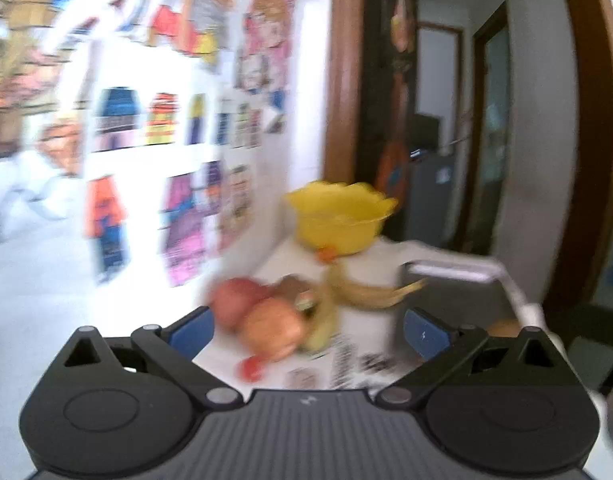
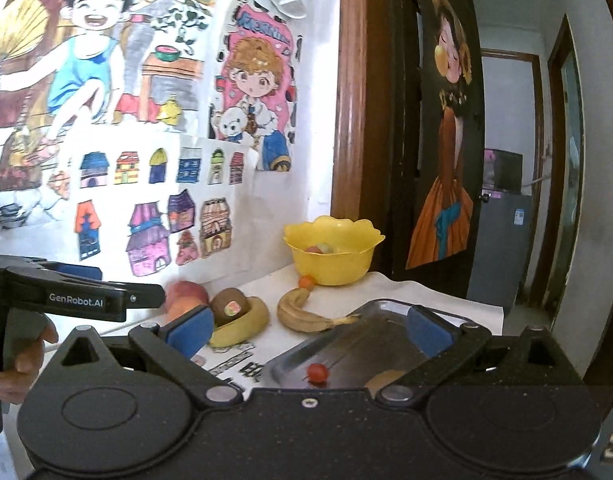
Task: Organize fruits
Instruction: 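Open left gripper over the tray while right gripper releases the kiwi beside it, then withdraw both tools from the tray back toward the fruit pile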
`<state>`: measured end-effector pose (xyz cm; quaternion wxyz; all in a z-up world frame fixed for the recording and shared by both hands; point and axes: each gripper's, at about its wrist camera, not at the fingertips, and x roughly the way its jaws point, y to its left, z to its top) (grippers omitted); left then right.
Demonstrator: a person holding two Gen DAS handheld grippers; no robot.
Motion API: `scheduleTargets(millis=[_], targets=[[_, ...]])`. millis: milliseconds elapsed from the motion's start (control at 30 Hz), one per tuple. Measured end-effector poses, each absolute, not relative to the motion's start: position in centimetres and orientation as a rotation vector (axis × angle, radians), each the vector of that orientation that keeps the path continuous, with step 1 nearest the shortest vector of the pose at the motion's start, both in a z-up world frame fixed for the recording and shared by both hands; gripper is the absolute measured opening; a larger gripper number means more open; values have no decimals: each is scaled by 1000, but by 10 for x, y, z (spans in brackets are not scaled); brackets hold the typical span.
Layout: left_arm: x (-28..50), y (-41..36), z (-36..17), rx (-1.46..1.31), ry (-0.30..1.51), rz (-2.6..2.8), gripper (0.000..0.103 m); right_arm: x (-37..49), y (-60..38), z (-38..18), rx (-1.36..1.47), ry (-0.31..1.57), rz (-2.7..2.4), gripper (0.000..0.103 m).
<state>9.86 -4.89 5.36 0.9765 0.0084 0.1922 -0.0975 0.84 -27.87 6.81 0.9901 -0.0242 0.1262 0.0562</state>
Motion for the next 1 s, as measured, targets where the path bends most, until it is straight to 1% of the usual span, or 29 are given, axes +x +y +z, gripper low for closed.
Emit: scheduleTargets(millis=[167,467,1000], targets=[[81,-27,44,64,417,-127,103,-11,-246,59,-68,278,115,102],[60,3,28,97,456,-88,103,-12,-205,39,-36,411,135,102],[79,16,12,134,522,-50,102,31,-178,11,-40,537,128,102]])
